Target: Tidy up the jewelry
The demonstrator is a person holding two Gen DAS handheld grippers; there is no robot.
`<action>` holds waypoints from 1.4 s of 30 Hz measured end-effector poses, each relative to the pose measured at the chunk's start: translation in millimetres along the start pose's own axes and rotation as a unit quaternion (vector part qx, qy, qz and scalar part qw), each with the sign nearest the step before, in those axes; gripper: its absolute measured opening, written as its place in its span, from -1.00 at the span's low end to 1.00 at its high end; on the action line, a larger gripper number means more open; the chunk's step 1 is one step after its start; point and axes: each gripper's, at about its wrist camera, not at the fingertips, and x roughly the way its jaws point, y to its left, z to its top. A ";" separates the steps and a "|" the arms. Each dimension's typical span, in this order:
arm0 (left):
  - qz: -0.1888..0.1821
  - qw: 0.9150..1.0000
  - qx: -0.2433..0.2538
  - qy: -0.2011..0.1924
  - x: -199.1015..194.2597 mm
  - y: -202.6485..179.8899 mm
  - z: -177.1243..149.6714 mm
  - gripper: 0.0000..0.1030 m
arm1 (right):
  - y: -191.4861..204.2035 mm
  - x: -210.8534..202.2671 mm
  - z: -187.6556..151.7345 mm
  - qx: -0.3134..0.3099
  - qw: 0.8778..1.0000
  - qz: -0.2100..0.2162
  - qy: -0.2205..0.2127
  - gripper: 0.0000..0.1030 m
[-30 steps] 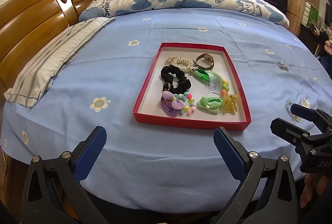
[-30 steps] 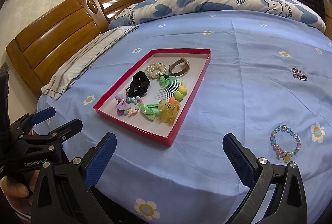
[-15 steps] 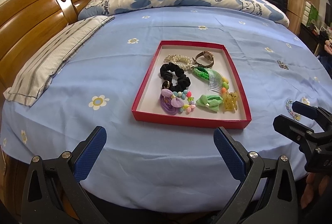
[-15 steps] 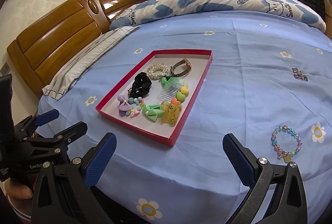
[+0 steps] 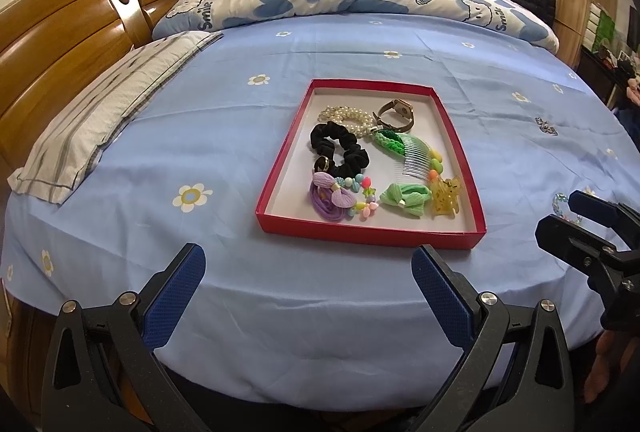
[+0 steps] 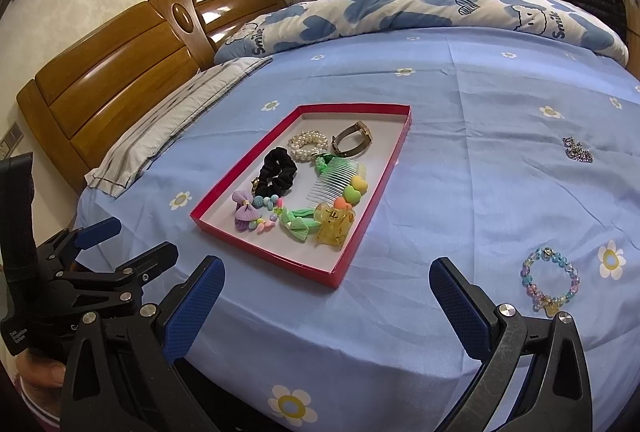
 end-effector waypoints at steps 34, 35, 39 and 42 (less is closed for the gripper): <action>-0.007 1.000 0.000 0.003 1.1 -3.2 0.6 1.00 | 1.2 -0.7 0.0 0.003 1.000 0.002 0.000 1.00; -0.008 1.000 0.000 0.004 1.4 -3.5 0.8 1.00 | 1.0 -0.7 0.1 0.003 1.000 0.002 0.000 1.00; -0.012 1.000 -0.002 0.007 4.7 -3.3 2.4 1.00 | 1.4 -0.3 0.7 0.005 1.000 0.002 0.001 1.00; -0.017 1.000 -0.002 0.012 8.0 -3.5 3.6 1.00 | 0.6 0.5 2.7 0.006 1.000 0.003 0.003 1.00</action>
